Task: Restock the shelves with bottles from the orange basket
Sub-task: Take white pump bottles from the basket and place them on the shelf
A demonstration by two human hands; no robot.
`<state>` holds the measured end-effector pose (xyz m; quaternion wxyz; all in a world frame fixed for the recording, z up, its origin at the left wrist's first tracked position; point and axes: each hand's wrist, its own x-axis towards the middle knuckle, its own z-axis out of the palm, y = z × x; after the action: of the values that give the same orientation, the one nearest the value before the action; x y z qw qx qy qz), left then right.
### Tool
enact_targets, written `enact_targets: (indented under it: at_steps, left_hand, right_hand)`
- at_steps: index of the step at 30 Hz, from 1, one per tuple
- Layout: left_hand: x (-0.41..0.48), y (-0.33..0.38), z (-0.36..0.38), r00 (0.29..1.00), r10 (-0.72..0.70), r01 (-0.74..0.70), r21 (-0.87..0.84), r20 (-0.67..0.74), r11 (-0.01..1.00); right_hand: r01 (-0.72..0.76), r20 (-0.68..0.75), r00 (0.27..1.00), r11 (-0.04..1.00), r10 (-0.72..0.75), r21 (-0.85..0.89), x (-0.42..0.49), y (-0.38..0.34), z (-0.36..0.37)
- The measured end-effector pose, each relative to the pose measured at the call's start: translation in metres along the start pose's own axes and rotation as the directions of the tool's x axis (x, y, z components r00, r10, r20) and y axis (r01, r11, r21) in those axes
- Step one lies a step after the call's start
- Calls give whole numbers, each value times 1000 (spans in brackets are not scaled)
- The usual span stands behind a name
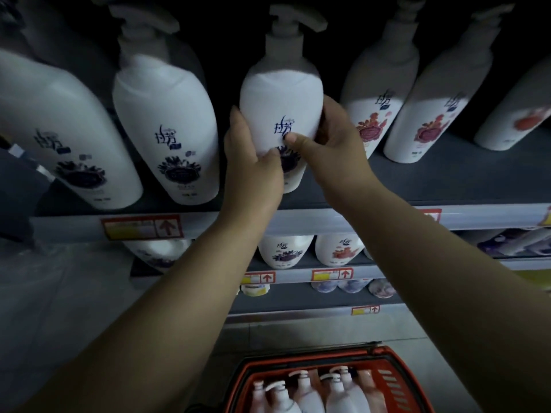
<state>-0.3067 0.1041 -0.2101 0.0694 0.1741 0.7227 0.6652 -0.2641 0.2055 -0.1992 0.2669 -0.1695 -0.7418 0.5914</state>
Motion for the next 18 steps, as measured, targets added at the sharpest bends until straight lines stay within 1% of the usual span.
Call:
enact_targets:
  at_steps: [2,7,10,12,14,16,18]
  left_hand:
    - [2,-1,0,1000,-9,9,14,4,1000]
    - [-11,-10,-2,998,-21,24,-41,62,999]
    - [-24,-11,-3,994,-44,57,-120,103,991]
    - [-36,-10,-1,993,-26,46,-181,113,982]
    - [-50,-7,3,993,-39,67,-260,113,963]
    - [-67,-6,8,993,-46,81,-324,113,942]
    - [-90,-5,15,992,-55,90,-348,109,933]
  right_hand:
    - [-10,10,1000,1000,10,18,-1,4,1]
    - [-22,-2,1000,1000,22,2,-11,2,4]
    - [-43,-10,999,997,43,62,-28,0,0]
    - [-60,-11,998,991,62,117,-43,-2,-6]
    - [-84,-14,996,986,87,144,-61,-6,-13]
    - [-113,5,993,980,114,161,-82,-8,-22]
    - [-139,31,990,976,136,170,-107,-7,-34]
